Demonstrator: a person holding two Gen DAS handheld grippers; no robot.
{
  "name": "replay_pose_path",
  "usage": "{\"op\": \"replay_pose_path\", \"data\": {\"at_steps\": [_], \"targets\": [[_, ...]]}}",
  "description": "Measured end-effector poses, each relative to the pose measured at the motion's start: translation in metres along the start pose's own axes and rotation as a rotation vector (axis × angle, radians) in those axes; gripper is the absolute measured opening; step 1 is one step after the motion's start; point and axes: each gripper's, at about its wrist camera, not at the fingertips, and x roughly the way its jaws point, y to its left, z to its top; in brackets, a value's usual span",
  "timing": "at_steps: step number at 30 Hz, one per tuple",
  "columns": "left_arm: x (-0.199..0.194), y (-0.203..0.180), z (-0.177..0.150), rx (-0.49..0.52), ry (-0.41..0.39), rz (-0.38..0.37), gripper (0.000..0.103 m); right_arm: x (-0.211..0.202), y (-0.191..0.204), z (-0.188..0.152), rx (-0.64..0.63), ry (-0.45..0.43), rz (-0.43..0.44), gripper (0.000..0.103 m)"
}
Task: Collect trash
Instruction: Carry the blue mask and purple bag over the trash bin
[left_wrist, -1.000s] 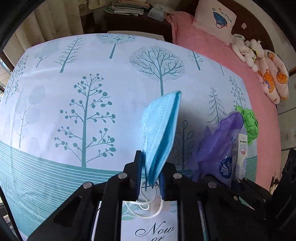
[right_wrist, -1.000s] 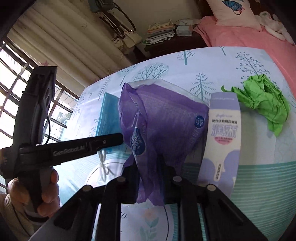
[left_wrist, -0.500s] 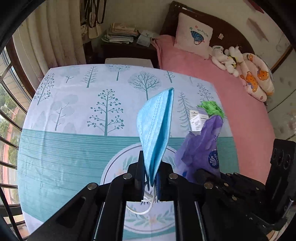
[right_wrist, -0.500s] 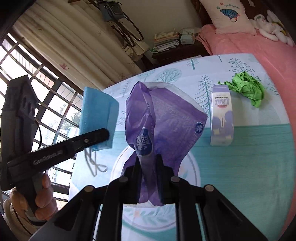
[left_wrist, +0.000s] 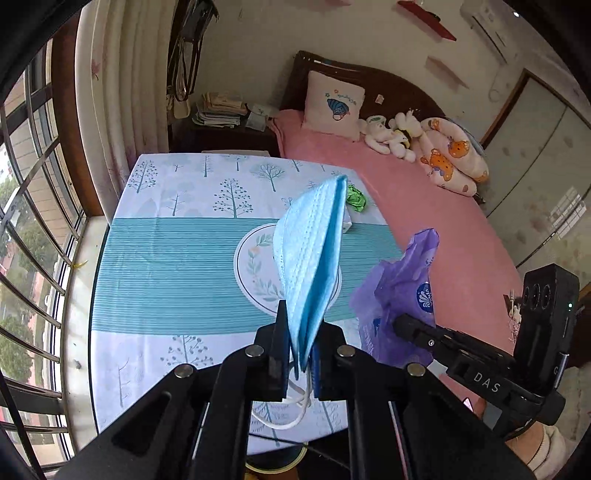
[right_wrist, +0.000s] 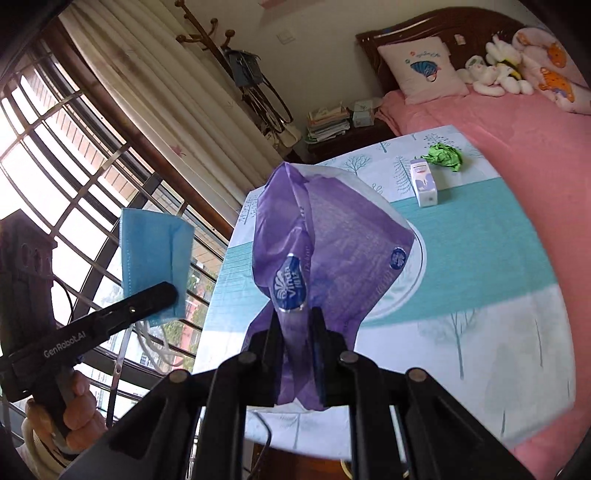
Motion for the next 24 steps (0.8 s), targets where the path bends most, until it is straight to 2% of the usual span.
{"op": "replay_pose_path", "data": {"at_steps": [5,11,16,24], "targets": [[-0.056,0.005,-0.047,0.029,-0.031,0.010,0.007,-0.028,0.023,-0.041,-0.005,-0.003,-0.017,0.013],[-0.078,0.010,-0.106,0.010,-0.009,0.045,0.007,-0.050,0.038,-0.088,-0.070,0.031,-0.051,0.012],[-0.054,0.017,-0.157,-0.017,0.074,0.069,0.007,-0.041,0.029,-0.130,-0.092,0.109,-0.078,0.012],[0.025,0.026,-0.243,-0.053,0.260,0.076,0.007,0.005,-0.018,-0.217,-0.055,0.271,-0.137,0.012]]}}
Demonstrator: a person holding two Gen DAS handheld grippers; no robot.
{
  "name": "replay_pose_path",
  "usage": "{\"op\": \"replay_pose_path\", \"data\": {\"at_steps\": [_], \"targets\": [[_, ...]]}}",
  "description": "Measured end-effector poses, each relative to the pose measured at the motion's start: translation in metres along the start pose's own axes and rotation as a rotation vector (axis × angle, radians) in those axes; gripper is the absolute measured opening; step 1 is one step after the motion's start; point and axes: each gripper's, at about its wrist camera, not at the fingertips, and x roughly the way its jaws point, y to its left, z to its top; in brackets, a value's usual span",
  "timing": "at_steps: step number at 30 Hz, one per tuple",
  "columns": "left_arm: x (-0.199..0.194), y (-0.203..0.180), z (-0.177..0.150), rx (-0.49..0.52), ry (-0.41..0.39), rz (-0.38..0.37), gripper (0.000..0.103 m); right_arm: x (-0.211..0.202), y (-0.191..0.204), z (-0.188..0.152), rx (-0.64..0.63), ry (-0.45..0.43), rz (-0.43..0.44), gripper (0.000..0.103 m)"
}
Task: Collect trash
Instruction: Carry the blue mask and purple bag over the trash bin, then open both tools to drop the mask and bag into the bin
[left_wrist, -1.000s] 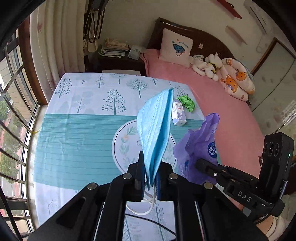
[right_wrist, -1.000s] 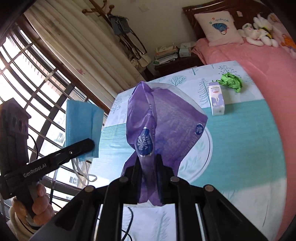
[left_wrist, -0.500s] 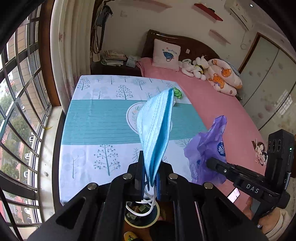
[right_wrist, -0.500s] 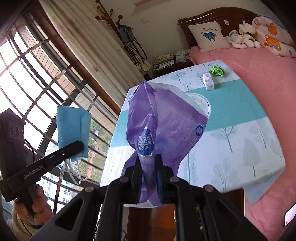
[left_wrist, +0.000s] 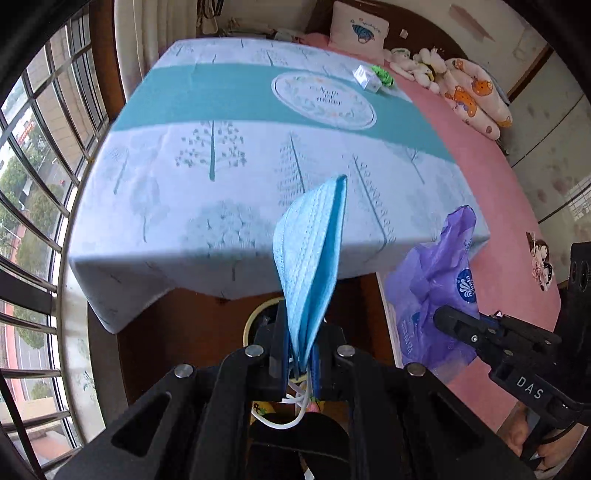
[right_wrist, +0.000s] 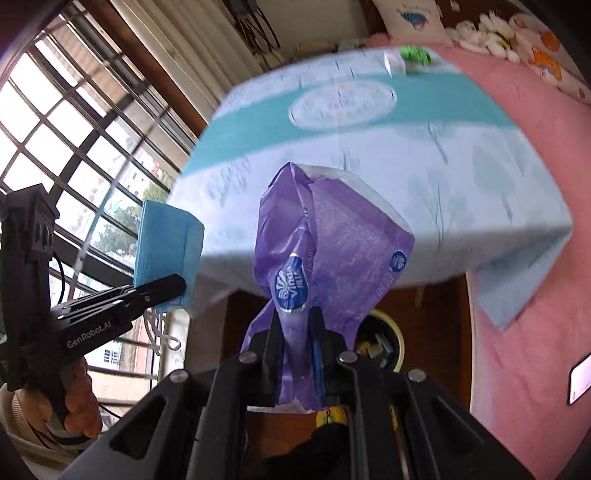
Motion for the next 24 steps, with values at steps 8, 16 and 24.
{"op": "replay_pose_path", "data": {"at_steps": [8,16,24], "targets": [[0.126,-0.002,-0.058,0.025,0.126,0.037,0.007,0.128,-0.063,-0.058,0.024,0.153,-0.007,0.013],[0.262,0.011,-0.092,0.024,0.165,0.055,0.011,0.258,-0.124,-0.091,0.024,0.210,0.015,0.016],[0.336,0.033,-0.105,-0.022,0.140,0.125,0.080,0.317,-0.152,-0.113,0.016,0.214,0.038,0.041]]}}
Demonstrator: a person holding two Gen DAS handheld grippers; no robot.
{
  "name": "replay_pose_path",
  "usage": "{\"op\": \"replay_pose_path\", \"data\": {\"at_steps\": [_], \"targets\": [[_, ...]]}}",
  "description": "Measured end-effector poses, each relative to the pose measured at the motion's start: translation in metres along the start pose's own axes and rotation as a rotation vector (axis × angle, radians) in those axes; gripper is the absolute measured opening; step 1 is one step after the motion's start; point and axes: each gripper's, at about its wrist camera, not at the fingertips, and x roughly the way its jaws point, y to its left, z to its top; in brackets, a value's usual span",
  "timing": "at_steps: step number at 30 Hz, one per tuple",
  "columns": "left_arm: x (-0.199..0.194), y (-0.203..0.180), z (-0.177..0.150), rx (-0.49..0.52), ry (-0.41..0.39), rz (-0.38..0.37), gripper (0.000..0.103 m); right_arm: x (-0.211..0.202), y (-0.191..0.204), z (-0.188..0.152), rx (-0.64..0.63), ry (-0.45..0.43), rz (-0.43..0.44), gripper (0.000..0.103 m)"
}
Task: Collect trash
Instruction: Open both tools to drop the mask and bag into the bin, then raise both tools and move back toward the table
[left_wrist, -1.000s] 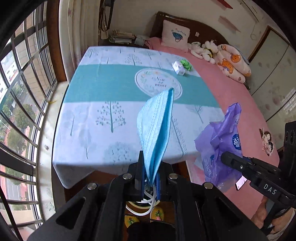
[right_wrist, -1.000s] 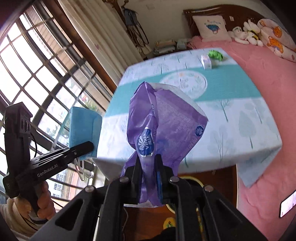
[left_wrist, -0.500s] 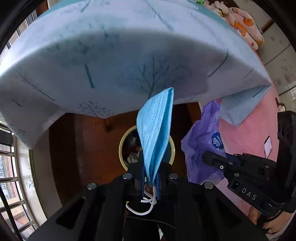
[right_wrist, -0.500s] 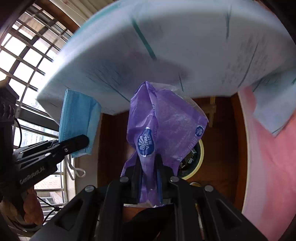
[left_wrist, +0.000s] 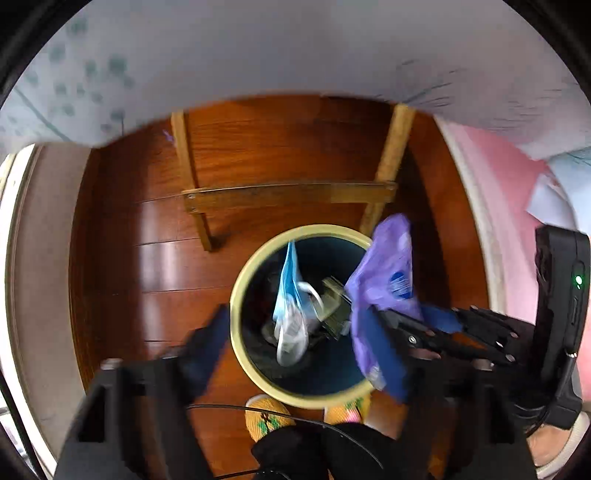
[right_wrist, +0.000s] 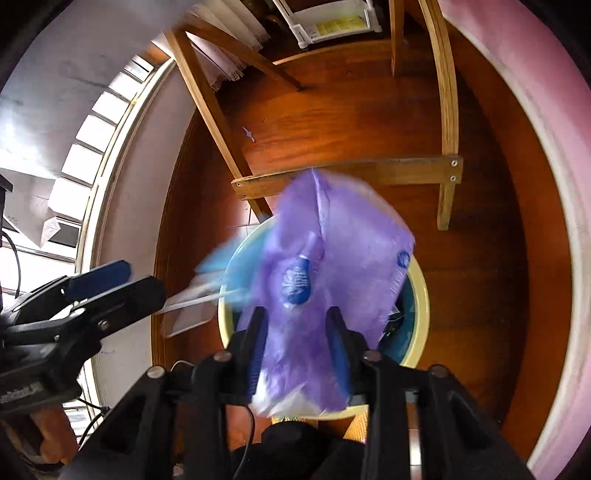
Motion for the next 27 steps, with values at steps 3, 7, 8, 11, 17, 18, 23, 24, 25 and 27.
{"op": "replay_pose_path", "data": {"at_steps": [3,7,8,11,17,18,23,24,25,27], "targets": [[0.012,0.005,0.001,-0.013,0.006,0.022,0.094,0.002,-0.003,-0.002,-0.016,-0.013,-0.021,0.056],[0.014,0.011,0.003,-0.022,-0.016,0.065,0.100,0.001,-0.003,-0.001,0.006,-0.036,-0.039,0.056],[0.012,0.012,0.003,-0.023,-0.022,0.072,0.100,-0.002,-0.003,-0.001,0.013,-0.043,-0.040,0.056],[0.006,0.015,0.006,-0.023,-0.035,0.084,0.100,-0.011,-0.006,0.003,0.031,-0.069,-0.039,0.056],[-0.026,0.008,0.008,-0.023,-0.058,0.092,0.101,-0.049,0.008,0.010,0.049,-0.114,-0.027,0.057],[-0.033,0.007,0.008,-0.025,-0.060,0.094,0.101,-0.056,0.010,0.012,0.055,-0.120,-0.026,0.057],[-0.084,-0.001,0.016,-0.026,-0.066,0.098,0.101,-0.112,0.029,0.020,0.083,-0.145,-0.021,0.057],[-0.098,-0.004,0.018,-0.024,-0.068,0.099,0.101,-0.123,0.033,0.021,0.086,-0.147,-0.021,0.057],[-0.111,-0.006,0.021,-0.022,-0.071,0.101,0.101,-0.137,0.038,0.023,0.086,-0.150,-0.020,0.057],[-0.141,-0.011,0.028,-0.019,-0.080,0.097,0.101,-0.163,0.049,0.028,0.082,-0.157,-0.026,0.057]]}}
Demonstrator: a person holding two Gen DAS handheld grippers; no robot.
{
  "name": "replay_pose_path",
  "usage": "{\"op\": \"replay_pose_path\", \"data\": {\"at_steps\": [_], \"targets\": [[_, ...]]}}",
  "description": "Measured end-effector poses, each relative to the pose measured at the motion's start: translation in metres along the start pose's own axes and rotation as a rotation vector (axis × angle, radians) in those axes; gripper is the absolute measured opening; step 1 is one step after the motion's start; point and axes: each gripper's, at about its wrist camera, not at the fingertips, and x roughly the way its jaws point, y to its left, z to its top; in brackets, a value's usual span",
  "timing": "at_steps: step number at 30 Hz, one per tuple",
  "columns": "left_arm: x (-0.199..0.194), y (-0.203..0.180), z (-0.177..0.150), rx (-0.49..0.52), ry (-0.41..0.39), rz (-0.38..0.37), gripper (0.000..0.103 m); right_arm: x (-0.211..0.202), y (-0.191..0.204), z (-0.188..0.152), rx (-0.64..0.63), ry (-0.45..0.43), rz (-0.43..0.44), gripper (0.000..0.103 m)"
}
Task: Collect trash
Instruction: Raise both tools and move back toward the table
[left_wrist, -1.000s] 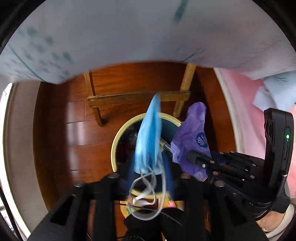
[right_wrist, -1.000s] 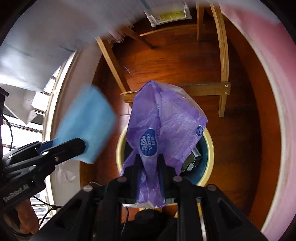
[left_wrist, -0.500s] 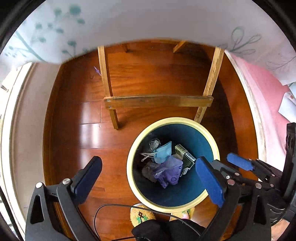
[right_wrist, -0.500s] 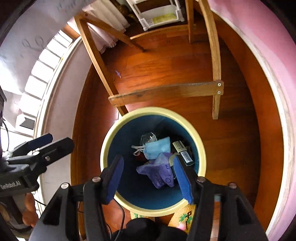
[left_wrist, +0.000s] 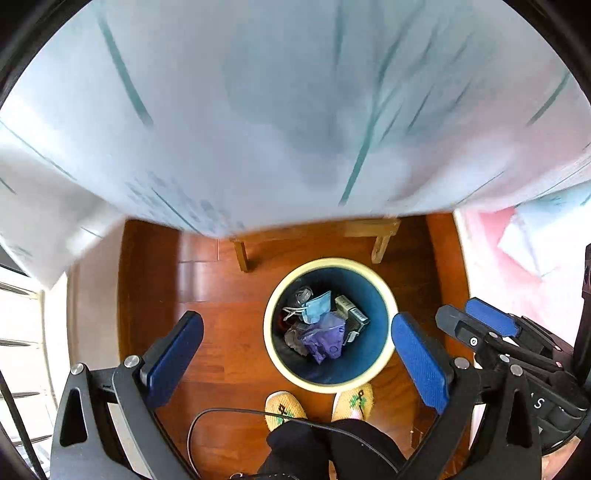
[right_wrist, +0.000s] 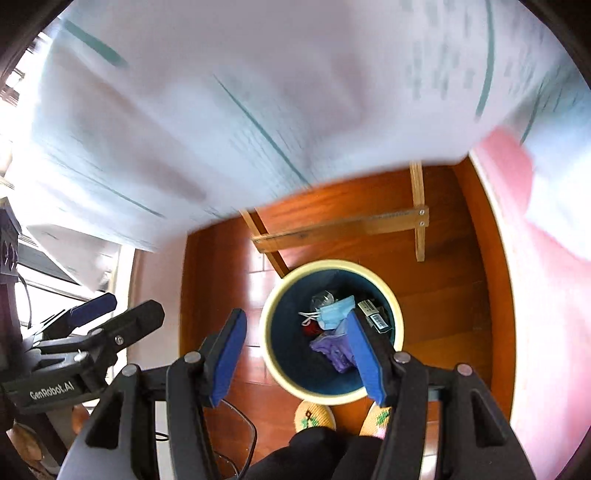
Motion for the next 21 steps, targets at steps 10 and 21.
{"op": "replay_pose_path", "data": {"at_steps": [10,21], "targets": [[-0.149,0.000,0.054,0.041,-0.094,-0.015,0.101,-0.138,0.052,0.041,-0.026,-0.084,-0.039,0.058],[-0.270,0.004,0.116,0.077,-0.284,-0.055,0.102,-0.242,0.089,0.083,-0.041,-0.272,-0.072,0.059]]}}
